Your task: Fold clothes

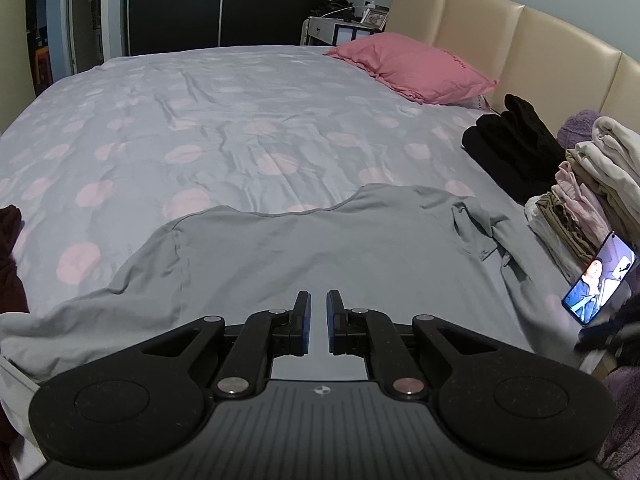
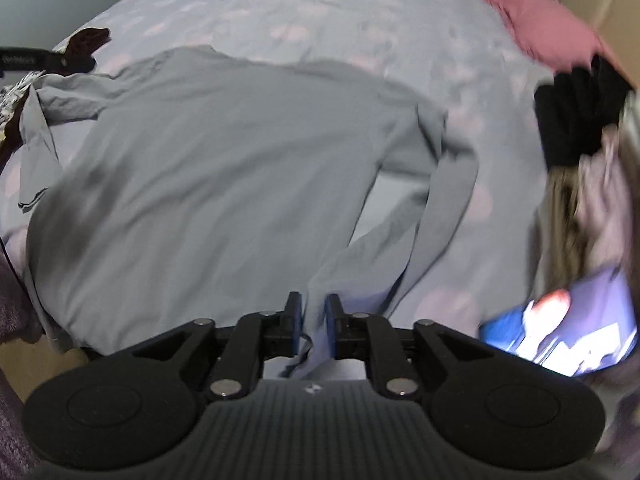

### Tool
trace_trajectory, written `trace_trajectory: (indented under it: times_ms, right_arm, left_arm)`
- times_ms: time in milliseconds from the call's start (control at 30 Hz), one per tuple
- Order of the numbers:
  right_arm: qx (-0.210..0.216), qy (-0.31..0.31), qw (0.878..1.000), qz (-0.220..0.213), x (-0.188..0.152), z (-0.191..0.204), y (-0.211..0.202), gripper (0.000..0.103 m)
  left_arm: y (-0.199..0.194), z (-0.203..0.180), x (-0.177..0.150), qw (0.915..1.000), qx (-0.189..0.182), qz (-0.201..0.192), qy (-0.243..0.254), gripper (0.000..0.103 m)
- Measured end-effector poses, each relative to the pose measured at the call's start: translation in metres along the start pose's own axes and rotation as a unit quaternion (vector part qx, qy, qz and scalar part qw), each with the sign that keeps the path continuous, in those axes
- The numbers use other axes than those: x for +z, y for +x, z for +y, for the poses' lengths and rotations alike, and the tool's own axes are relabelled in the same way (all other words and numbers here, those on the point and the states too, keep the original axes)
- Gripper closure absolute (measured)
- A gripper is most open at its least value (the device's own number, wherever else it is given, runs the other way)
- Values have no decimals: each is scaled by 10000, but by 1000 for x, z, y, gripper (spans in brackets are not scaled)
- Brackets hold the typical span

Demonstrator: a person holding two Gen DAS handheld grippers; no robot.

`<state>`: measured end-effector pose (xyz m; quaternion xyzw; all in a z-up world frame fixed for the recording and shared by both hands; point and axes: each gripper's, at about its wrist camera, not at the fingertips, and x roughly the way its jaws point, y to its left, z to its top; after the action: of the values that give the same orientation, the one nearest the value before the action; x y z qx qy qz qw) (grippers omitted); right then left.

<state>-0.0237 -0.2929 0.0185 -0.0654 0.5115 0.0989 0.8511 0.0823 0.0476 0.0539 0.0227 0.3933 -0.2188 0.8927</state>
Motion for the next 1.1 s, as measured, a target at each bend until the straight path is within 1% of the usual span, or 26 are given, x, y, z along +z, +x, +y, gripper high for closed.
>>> trace_trajectory:
  times_ms: [33,100,133,300,433,567,600,633,667,700,733,833,900,967,1100]
  right_arm:
    - [62,188,9998,-24,-6,-1,2,70]
    - [220,639,9976,-135,-20,-10,-1,68]
    - [231,831,9962,-136,-24,-13,3,68]
    - [283,1785,9834,-138,-46,-29,22,69]
    - [322,2536,9667,-140,-64,-42,36,69]
    - [453,3095,9498,-80,-64,-47,61,68]
    - [475,3202,9461,-90,-64,-48,66,69]
    - [497,3309,9423,-100,-64,-49,72,78]
    - [536,3316,9418,-117,-63,-49,71,91]
    - [576,3321,9414,-135,-63,-49,71,101]
    - [565,3322,9414,-122,-62,-49,68,101]
    - [345,3072,9507,-256,-51,-50,46,102]
    - [150,2818,9583,-454,-39,-49,22,102]
    - [69,2564,9643,-658,-25,-42,0,102]
    - [46,2079,9738,-916,-2,-25,-27,102]
  left_arm:
    - [0,-2,0,10000,-14,-3,9,98]
    - [0,-5,1,10000,-31,-2,29,98]
    - [1,-6,1,10000,-33,0,36,98]
    - [8,-16,-1,9998,-18,107,156,97]
    - [9,-22,-3,9996,34,123,270,97]
    - [8,-21,-2,9997,15,100,229,97]
    - [8,-21,-1,9997,14,100,220,97]
    - [8,-21,-1,9997,13,99,211,97]
    - [7,-21,-1,9997,4,94,209,97]
    - [6,-21,0,9998,-17,88,204,97]
    - [5,-21,0,9998,-36,79,201,97]
    - [1,-22,1,9997,-68,28,213,97]
    - [-1,-23,1,9997,-96,8,226,97]
    - [-3,-25,1,9996,-140,-10,251,97]
    - [-7,-31,1,9992,-234,-50,321,97]
